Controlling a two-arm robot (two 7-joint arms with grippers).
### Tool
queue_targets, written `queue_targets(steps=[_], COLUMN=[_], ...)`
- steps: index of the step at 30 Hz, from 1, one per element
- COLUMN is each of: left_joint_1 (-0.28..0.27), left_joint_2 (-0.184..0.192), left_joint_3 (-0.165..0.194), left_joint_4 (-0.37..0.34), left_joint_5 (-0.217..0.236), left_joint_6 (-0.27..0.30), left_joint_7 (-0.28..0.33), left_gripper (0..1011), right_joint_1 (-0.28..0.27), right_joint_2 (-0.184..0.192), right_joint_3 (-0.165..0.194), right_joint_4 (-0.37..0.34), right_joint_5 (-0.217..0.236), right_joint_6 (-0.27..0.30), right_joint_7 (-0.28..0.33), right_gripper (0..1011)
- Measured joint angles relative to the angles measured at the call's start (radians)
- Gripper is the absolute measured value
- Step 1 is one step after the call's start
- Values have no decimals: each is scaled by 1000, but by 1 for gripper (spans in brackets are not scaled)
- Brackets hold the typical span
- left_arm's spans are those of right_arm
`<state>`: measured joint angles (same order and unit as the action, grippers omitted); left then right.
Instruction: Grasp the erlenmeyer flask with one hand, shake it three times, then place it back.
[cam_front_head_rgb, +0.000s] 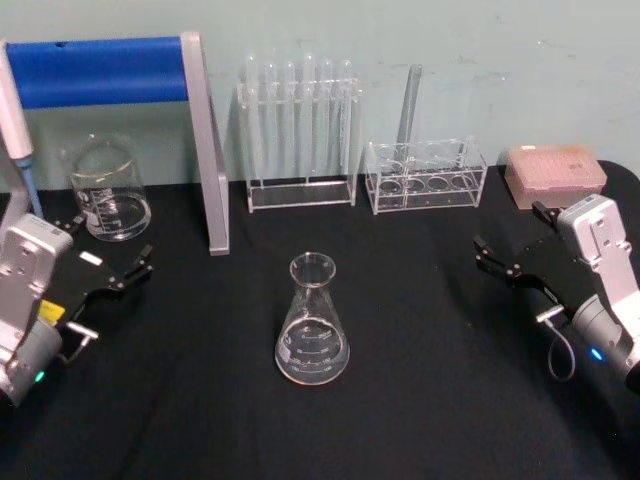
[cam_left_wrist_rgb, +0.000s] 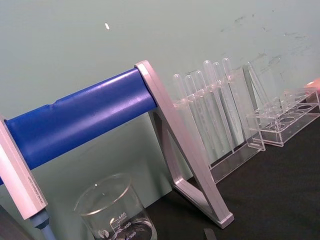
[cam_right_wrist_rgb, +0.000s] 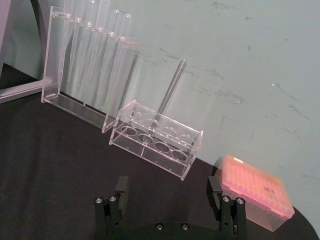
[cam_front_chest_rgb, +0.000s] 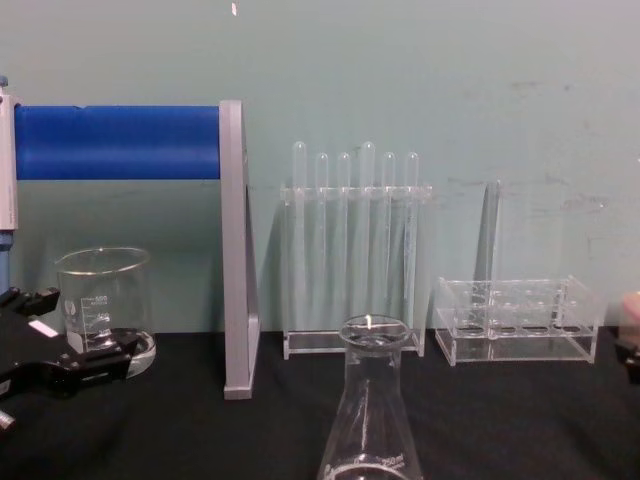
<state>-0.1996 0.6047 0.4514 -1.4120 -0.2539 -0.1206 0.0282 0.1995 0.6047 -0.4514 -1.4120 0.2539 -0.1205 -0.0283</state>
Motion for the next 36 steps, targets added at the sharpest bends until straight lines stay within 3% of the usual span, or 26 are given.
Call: queue_targets(steps=[14, 23, 27, 36], left_joint_1=[0, 0, 0, 0], left_joint_2=[0, 0, 0, 0], left_joint_3=[0, 0, 0, 0], left_joint_4=[0, 0, 0, 0], left_joint_5=[0, 0, 0, 0], left_joint_6=[0, 0, 0, 0], left_joint_7=[0, 0, 0, 0], left_gripper=[1001, 1001, 1001, 1001], right_joint_1=[-1, -28, -54, -141], right_joint_2=[0, 14, 37, 113], right_joint_3=[2, 41, 63, 120], right_joint_4=[0, -40, -83, -218], right_joint_5=[0, 52, 101, 296], right_joint_6=[0, 22, 40, 127], right_joint_7=[2, 81, 150, 384], right_gripper=[1000, 1000, 1000, 1000])
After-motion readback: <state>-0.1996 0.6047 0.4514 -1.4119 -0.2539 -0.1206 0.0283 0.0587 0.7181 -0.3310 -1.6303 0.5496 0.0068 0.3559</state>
